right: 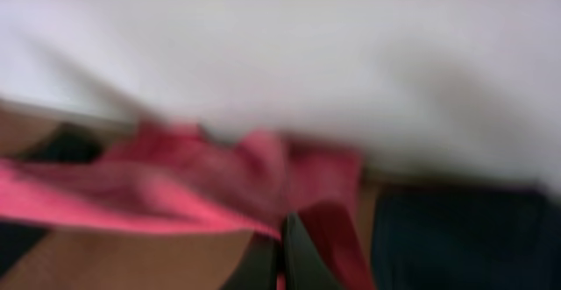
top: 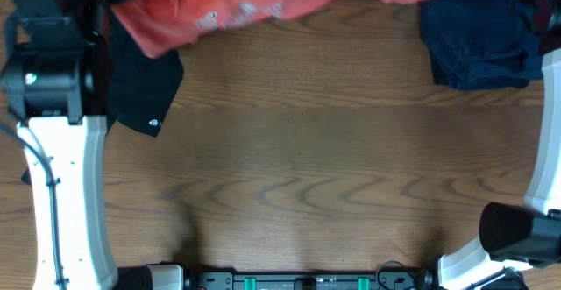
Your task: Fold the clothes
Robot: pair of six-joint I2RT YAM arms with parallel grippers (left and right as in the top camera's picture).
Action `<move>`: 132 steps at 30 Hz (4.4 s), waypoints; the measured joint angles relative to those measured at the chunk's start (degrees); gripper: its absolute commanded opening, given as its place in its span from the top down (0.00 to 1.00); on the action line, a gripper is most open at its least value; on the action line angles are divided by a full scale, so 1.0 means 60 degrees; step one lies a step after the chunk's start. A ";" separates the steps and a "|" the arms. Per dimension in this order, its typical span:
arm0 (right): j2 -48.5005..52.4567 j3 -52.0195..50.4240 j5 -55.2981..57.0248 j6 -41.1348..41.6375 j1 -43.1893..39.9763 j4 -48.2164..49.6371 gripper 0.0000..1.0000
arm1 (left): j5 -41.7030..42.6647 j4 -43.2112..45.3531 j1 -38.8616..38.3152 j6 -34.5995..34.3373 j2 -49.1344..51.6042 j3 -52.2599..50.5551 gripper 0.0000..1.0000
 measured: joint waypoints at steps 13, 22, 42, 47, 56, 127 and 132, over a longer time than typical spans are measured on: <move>0.1191 -0.0029 0.0029 -0.1147 0.0539 -0.4459 0.99 | 0.1002 -0.4605 0.0000 -0.0025 0.0426 -0.0809 0.94; 0.1169 -0.0025 0.0262 -0.1209 0.0546 -0.6692 0.98 | 0.1297 -0.7238 0.0000 -0.0280 0.0426 -0.0809 0.94; -0.2954 -0.4940 0.1770 0.0634 0.0718 -0.6033 0.99 | 0.1435 -0.8174 0.0000 -0.1694 -0.2266 -0.4076 0.94; -0.3894 -0.7173 0.2000 0.1253 0.0718 -0.5486 0.99 | 0.1439 -0.8076 0.0000 -0.2025 -0.2568 -0.5555 0.94; -0.4102 -0.9843 0.2131 0.1963 0.0714 -0.4065 0.95 | 0.1435 -0.6335 0.0000 -0.2138 -0.2499 -0.6856 0.94; -0.3646 -1.0433 0.2226 0.1585 -0.0270 -0.2397 0.89 | 0.2408 -0.1763 -0.0474 -0.0714 -0.0652 -0.6998 0.27; -0.3646 -1.0433 0.2131 0.1588 -0.0270 -0.2350 0.88 | 0.2524 -0.1235 -0.0962 -0.0488 0.0098 -0.7603 0.32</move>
